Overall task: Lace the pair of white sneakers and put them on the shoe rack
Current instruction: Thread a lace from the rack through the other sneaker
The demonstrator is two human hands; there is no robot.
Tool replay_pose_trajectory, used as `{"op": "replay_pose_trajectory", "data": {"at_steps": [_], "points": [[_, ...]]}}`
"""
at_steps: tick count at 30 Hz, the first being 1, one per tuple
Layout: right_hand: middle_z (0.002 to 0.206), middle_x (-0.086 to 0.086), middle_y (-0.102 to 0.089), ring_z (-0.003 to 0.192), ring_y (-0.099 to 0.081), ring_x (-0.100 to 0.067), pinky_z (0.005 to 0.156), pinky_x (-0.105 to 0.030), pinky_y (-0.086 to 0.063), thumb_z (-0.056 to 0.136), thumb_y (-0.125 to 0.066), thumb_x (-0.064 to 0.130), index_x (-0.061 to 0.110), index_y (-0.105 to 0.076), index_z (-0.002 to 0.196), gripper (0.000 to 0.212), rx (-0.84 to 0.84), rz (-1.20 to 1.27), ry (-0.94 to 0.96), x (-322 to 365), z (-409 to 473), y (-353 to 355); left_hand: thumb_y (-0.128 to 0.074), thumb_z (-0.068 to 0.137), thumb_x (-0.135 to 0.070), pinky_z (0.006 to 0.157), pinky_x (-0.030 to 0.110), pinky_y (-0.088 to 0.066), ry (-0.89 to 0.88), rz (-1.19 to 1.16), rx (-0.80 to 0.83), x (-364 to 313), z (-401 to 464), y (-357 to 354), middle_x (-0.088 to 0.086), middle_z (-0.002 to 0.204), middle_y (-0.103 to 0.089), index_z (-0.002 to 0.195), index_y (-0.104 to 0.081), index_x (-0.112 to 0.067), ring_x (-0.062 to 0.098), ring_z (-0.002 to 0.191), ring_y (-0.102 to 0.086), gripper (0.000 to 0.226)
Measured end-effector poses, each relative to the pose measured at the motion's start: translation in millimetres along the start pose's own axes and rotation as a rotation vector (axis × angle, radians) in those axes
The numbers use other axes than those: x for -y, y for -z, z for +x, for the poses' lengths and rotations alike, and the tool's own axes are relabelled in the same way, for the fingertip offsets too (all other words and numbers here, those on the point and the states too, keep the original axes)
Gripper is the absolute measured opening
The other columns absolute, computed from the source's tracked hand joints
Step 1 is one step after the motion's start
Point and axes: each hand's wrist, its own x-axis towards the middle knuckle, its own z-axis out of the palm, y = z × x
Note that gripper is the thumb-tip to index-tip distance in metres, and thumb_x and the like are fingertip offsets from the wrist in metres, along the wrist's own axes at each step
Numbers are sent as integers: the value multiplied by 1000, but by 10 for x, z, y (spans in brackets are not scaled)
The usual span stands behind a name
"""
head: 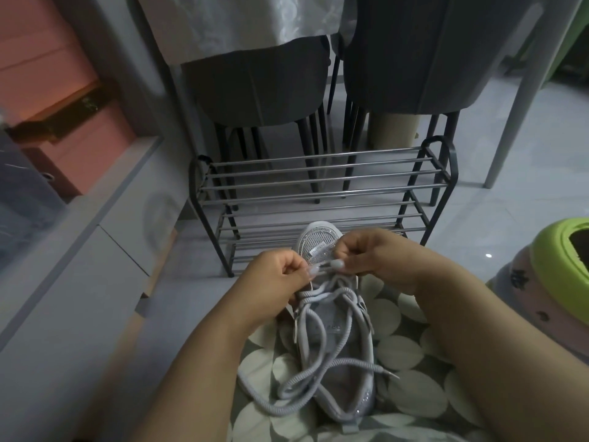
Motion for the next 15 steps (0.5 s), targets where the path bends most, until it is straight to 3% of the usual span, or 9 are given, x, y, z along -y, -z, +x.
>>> {"op": "replay_pose_trajectory", "data": {"at_steps": [5, 11, 13, 15], "points": [[60, -3, -54, 57, -50, -11, 60, -18, -42, 70, -61, 1, 1, -51, 67, 11, 40, 244, 37, -68, -59, 55, -51, 97, -14, 49, 13, -38, 37, -240, -36, 53, -78, -35, -12, 51, -48, 68, -56, -15, 2, 47, -39, 30], [71, -11, -54, 69, -52, -21, 69, -29, -44, 77, -70, 5, 9, -57, 69, 16, -72, -107, 81, -12, -75, 21, -60, 93, -27, 65, 33, -42, 36, -126, -110, 90, -62, -115, -6, 58, -53, 64, -62, -24, 12, 56, -44, 29], [75, -14, -53, 72, -52, -24, 70, -33, -44, 71, -71, 14, 12, -58, 67, 14, -85, -120, 102, -2, -77, -4, -60, 93, -28, 64, 34, -42, 6, -62, -132, 63, -56, -132, -5, 59, -53, 66, -60, -22, 14, 58, -45, 27], [75, -15, -49, 71, -49, -24, 69, -33, -43, 69, -70, 11, 10, -56, 64, 15, -60, -54, 124, -30, -72, 5, -58, 94, -28, 63, 33, -40, -6, -44, -194, 43, -64, -126, -9, 55, -50, 69, -57, -20, 12, 55, -43, 27]]}}
